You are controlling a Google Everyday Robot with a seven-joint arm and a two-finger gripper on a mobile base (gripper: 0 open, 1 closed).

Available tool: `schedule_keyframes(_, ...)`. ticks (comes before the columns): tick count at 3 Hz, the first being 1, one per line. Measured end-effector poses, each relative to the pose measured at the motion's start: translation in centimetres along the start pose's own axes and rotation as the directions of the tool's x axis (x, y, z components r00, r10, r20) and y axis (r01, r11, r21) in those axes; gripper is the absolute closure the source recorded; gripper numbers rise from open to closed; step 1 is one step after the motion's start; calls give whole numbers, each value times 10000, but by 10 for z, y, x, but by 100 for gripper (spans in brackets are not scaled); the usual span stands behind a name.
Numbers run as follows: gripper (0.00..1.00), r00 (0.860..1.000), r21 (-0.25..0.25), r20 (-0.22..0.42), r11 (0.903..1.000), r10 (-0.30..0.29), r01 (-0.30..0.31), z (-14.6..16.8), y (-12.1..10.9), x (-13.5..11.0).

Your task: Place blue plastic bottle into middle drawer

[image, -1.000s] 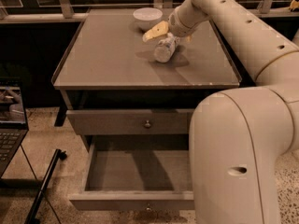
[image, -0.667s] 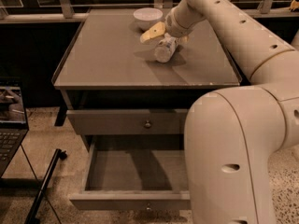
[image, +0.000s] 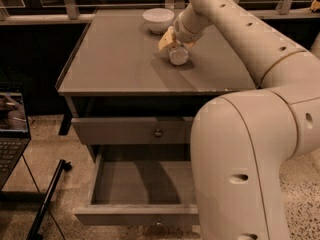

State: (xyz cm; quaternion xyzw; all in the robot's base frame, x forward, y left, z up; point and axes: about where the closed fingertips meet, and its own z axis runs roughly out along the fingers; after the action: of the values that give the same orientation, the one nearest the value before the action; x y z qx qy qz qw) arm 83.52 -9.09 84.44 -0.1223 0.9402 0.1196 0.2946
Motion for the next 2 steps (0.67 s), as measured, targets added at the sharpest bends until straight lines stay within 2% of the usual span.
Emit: schedule_keyframes(2,88,10000,-1,-1,10000,-1,1,0,0,0)
